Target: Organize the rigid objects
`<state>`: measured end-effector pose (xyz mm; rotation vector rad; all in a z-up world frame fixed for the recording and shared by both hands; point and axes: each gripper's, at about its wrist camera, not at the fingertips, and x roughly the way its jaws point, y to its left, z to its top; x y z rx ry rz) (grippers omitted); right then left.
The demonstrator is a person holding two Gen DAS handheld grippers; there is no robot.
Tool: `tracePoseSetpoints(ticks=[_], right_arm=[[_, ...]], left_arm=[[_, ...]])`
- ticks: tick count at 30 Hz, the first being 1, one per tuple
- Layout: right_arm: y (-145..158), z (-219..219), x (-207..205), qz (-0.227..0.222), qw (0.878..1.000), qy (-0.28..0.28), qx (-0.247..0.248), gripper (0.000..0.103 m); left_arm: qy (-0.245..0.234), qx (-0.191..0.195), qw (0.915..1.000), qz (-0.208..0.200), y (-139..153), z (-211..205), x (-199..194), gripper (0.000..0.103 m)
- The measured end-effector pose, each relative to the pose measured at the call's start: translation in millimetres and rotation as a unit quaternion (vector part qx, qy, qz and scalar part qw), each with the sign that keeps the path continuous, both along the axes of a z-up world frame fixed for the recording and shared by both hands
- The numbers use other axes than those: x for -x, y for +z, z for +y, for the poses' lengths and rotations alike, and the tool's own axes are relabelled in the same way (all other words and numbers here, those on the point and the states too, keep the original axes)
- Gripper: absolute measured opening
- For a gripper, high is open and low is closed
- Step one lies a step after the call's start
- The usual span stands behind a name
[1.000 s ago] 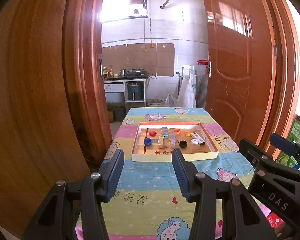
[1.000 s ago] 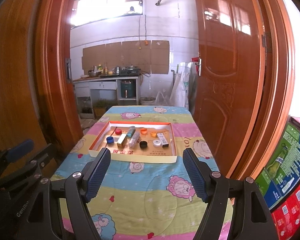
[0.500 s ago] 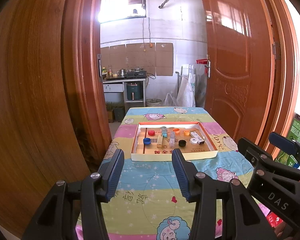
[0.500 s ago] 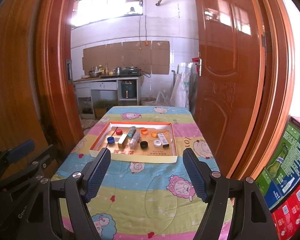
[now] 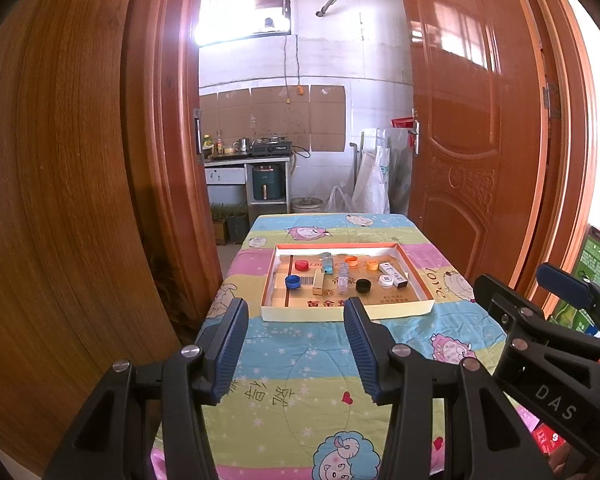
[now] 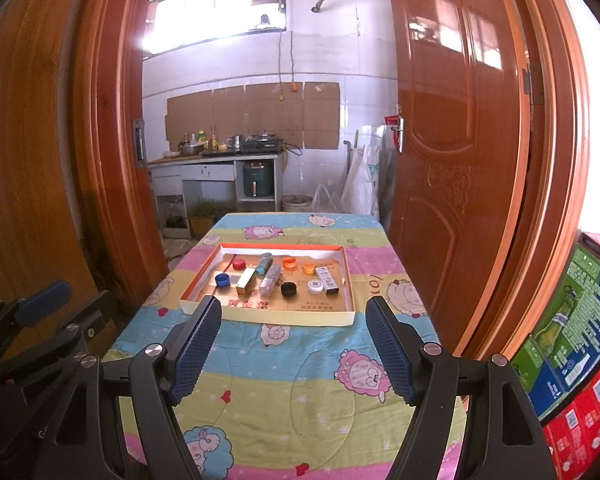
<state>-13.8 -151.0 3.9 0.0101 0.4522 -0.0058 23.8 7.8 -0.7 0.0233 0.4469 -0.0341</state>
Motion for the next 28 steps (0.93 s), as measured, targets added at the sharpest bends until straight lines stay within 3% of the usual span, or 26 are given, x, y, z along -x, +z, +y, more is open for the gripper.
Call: tracePoseSetpoints(ticks=[28], right_arm=[[0.7,6.1,0.7,0.001,1.000,0.001,-0.003,0.076]], left_arm=[[-0.007,0.004,1.0000,0.001,-1.4,-4.5,6.6,0.050]])
